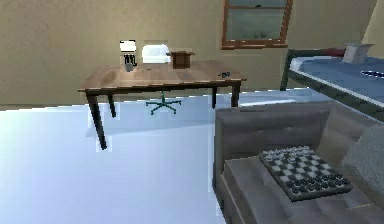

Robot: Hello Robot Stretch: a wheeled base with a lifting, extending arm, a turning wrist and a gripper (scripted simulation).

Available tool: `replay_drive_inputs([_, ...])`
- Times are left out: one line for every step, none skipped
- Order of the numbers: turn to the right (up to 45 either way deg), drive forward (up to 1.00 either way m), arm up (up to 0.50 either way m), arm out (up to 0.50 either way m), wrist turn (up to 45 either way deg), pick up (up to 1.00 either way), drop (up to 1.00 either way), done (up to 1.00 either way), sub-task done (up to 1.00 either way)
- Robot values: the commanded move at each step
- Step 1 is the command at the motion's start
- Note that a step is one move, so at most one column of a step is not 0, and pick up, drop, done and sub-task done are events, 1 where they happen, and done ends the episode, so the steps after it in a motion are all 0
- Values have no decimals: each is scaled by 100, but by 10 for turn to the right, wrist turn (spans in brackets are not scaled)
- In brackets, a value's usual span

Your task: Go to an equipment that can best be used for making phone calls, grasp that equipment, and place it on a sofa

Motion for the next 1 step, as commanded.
replay_drive_inputs([0, 0, -32, 0, 0, 0, 0, 0, 0])
